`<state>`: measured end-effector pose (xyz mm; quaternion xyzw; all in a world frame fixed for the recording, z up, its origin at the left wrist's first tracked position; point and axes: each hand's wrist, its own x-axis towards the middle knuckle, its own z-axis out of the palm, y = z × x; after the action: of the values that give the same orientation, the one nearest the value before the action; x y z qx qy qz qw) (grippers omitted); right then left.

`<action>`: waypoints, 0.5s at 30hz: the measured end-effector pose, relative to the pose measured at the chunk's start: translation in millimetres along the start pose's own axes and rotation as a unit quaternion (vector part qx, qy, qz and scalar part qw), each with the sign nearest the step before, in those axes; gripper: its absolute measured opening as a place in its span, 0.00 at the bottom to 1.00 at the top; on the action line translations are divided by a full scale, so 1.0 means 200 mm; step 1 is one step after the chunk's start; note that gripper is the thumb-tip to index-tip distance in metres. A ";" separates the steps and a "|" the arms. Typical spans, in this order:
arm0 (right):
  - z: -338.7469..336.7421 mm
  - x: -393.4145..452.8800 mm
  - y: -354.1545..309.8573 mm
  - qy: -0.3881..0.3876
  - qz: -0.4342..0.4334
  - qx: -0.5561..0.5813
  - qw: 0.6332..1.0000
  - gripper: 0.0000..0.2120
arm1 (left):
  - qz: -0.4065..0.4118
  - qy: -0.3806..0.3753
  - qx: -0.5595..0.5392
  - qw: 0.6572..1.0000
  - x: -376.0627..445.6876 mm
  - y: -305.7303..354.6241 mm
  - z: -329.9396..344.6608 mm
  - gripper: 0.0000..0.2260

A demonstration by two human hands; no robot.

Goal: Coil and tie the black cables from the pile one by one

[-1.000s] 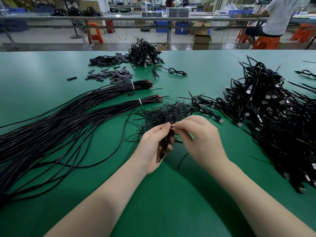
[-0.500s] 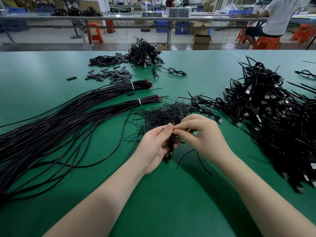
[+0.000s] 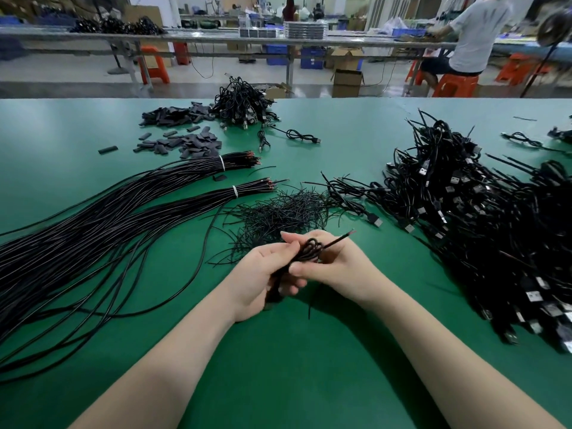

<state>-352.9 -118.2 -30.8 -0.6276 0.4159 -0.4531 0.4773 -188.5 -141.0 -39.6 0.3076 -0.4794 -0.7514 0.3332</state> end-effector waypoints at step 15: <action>-0.95 -0.30 -0.47 0.469 0.031 -0.626 0.622 0.15 | 0.081 0.072 0.051 0.993 -0.01 -0.05 0.05 0.10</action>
<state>-541.7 -84.3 76.4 -0.4641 0.7857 -0.3011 -0.2767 -197.2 -129.9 -45.6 0.3372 -0.5157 -0.6722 0.4105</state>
